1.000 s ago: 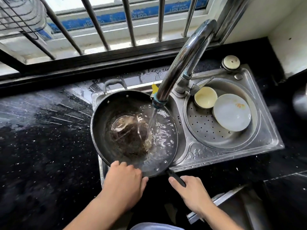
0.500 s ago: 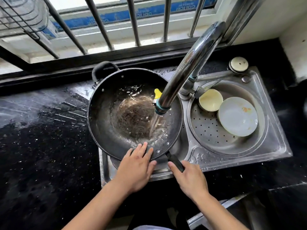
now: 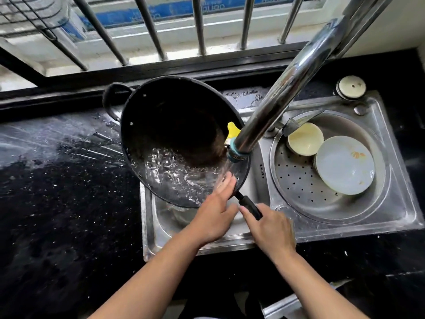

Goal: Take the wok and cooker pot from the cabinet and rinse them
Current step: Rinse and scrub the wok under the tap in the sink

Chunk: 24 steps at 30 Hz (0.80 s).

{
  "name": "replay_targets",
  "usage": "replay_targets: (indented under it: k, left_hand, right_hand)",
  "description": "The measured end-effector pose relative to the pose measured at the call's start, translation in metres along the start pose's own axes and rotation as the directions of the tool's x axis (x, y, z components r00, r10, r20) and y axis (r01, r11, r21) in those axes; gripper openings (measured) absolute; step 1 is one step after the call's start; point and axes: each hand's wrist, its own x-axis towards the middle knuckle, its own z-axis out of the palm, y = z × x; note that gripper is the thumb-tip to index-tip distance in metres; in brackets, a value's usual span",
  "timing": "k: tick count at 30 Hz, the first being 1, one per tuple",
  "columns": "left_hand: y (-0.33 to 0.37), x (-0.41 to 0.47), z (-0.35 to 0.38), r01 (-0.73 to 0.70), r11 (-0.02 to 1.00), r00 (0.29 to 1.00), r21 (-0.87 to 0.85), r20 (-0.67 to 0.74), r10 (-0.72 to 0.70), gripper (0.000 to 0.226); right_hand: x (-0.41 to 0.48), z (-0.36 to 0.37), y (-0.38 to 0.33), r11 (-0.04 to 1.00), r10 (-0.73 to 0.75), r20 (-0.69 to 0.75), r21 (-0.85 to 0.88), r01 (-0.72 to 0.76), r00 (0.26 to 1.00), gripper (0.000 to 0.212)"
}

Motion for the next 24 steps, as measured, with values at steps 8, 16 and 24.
replay_targets:
  k: [8, 16, 24]
  left_hand:
    - [-0.025, -0.011, 0.011, -0.079, 0.993, 0.997, 0.089, 0.005, 0.079, 0.068]
    - [-0.059, -0.052, -0.016, -0.070, 0.823, 0.997, 0.564, 0.070, 0.037, 0.057]
    - [0.001, -0.027, 0.049, 0.047, 0.981, 0.990, 0.187, 0.119, -0.070, 0.078]
  right_hand:
    - [-0.014, -0.008, 0.003, 1.000, 0.021, 0.008, -0.010, -0.021, 1.000, 0.051]
    - [-0.043, -0.027, 0.015, 0.990, 0.140, 0.056, 0.004, -0.141, 0.989, 0.060]
    - [-0.054, -0.018, 0.008, 0.982, 0.186, 0.053, -0.040, -0.184, 0.981, 0.054]
